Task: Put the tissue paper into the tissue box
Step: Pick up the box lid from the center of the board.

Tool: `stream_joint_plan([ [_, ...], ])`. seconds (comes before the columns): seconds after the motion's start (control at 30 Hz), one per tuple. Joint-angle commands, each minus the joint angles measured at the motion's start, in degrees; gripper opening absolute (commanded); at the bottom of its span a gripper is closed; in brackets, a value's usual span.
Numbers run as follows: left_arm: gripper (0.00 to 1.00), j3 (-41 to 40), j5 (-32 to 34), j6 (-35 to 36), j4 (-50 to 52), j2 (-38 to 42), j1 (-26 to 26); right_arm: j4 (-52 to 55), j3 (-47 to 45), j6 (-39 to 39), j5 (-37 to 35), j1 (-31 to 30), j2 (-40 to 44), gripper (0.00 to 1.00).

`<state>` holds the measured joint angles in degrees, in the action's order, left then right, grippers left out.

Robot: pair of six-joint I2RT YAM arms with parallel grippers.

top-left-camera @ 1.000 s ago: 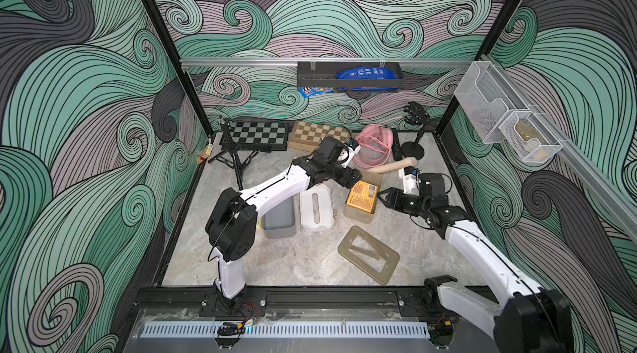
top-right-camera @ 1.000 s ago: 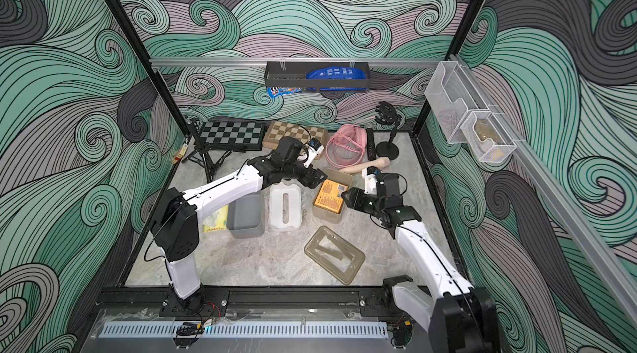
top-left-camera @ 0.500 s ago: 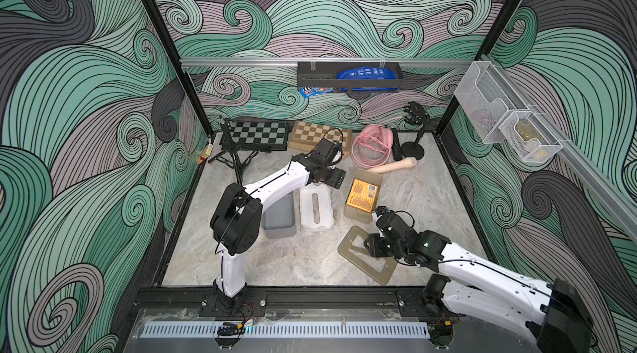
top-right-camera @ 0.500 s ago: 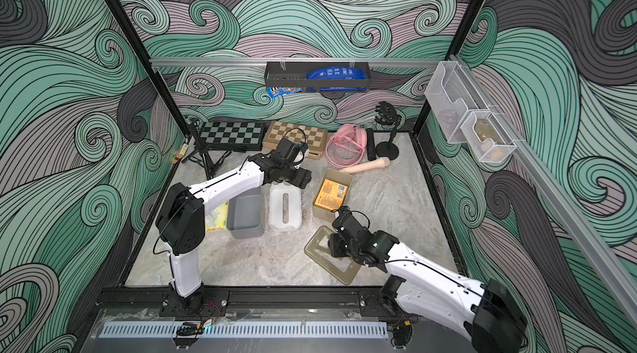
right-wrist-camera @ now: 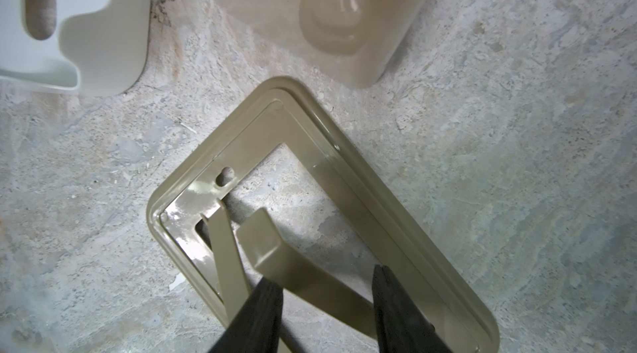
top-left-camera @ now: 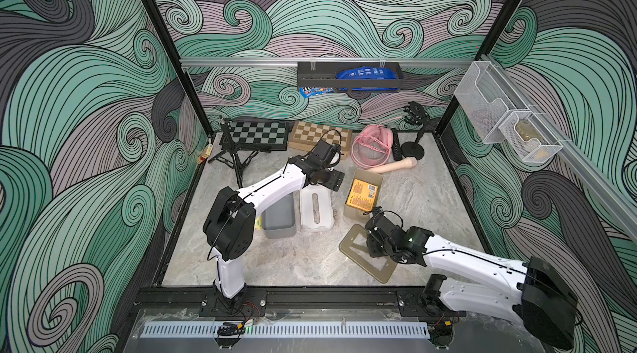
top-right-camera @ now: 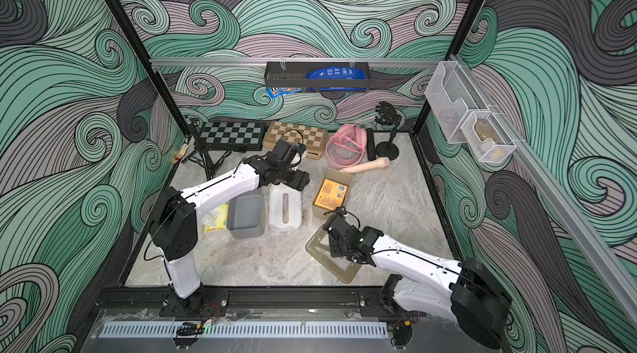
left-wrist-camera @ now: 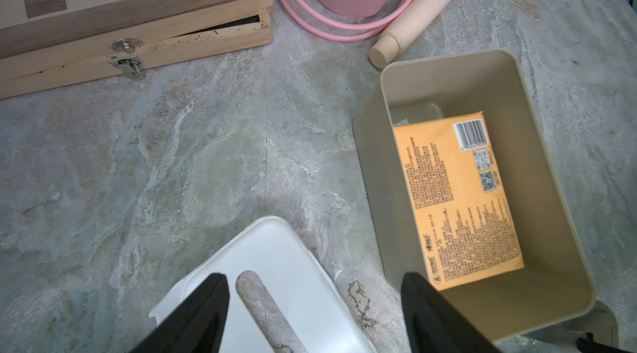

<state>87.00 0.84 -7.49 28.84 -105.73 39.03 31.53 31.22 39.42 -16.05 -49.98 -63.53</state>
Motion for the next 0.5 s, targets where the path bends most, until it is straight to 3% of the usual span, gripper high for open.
stream_joint_plan([
  [0.0,0.82,-0.8,-0.8,0.7,0.0,2.5,0.2,-2.3,0.3,-1.9,1.6,-0.2,-0.1,0.37],
  [0.23,0.82,-1.8,-1.8,1.5,-0.9,4.1,0.2,-2.0,3.4,-2.9,4.8,-0.2,2.3,0.18],
  [0.47,0.82,-4.4,-5.0,3.4,-2.9,10.5,0.4,2.7,11.6,-2.2,9.2,-0.7,7.0,0.15],
])
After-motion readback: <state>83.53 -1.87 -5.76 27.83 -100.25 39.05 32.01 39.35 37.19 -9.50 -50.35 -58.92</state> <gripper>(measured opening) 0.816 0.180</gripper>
